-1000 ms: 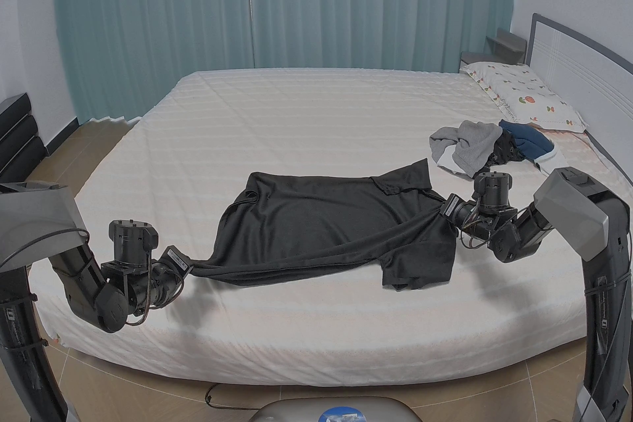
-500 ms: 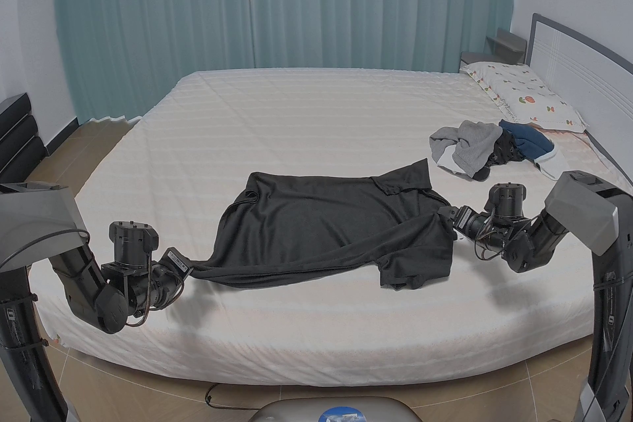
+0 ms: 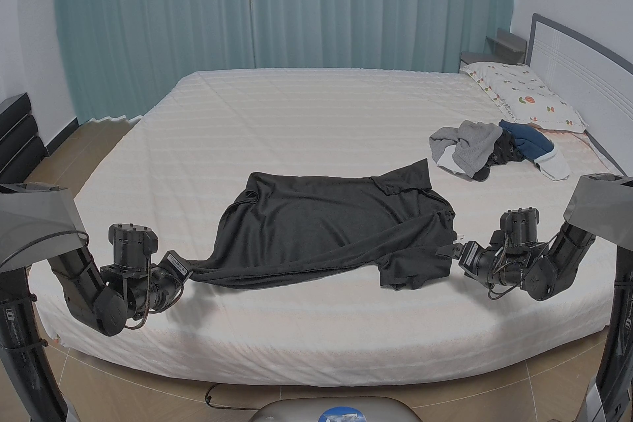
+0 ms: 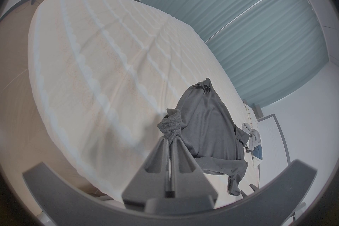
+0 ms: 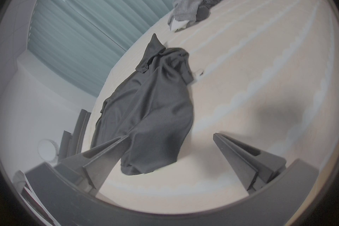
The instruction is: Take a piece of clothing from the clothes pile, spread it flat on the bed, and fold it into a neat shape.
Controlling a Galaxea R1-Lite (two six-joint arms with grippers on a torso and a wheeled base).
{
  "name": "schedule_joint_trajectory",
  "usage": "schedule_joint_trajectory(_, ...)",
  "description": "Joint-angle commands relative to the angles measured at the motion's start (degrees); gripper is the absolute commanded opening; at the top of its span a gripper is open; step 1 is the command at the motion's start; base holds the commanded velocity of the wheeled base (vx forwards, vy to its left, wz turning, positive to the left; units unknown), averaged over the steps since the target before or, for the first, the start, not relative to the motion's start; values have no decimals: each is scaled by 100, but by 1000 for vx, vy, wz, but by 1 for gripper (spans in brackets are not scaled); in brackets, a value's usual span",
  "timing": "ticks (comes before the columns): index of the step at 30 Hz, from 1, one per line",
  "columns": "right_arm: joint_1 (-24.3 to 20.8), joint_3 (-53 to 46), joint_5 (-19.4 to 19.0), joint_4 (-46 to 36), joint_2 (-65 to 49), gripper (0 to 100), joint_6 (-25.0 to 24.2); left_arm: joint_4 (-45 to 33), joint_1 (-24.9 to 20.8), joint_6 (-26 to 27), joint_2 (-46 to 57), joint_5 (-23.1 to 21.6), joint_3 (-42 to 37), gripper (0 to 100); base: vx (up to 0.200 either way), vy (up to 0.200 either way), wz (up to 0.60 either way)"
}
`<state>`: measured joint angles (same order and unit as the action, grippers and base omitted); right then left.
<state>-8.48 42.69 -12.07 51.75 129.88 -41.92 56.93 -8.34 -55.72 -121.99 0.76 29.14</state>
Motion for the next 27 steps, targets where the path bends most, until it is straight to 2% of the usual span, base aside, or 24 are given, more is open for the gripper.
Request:
schedule_joint_trajectory(1, -312, 55, 12, -51, -24, 100, -185, 2, -10, 0, 17, 4, -13, 0, 0, 0, 0)
schedule_joint_trajectory(6, -435, 292, 38, -77, 284, 100, -193, 11, -10, 9, 17, 4, -13, 0, 0, 0, 0)
schedule_joint_trajectory(7, -452, 398, 73, -68, 468, 0, -193, 11, -10, 9, 17, 4, -13, 0, 0, 0, 0)
schedule_joint_trajectory(14, -540, 609, 521, -86, 653, 0, -185, 11, -10, 9, 17, 4, -13, 0, 0, 0, 0)
schedule_joint_trajectory(23, -215, -279, 504, -253, -393, 0, -132, -42, -19, 35, 123, 4, -154, 0, 0, 0, 0)
schedule_joint_trajectory(24, -48, -499, 451, -385, -718, 0, -114, -50, -45, 114, 220, -5, -286, 0, 0, 0, 0)
schedule_joint_trajectory(27, 57, -762, 407, -728, -1079, 0, -79, -50, -45, 316, 308, -5, -391, 0, 0, 0, 0)
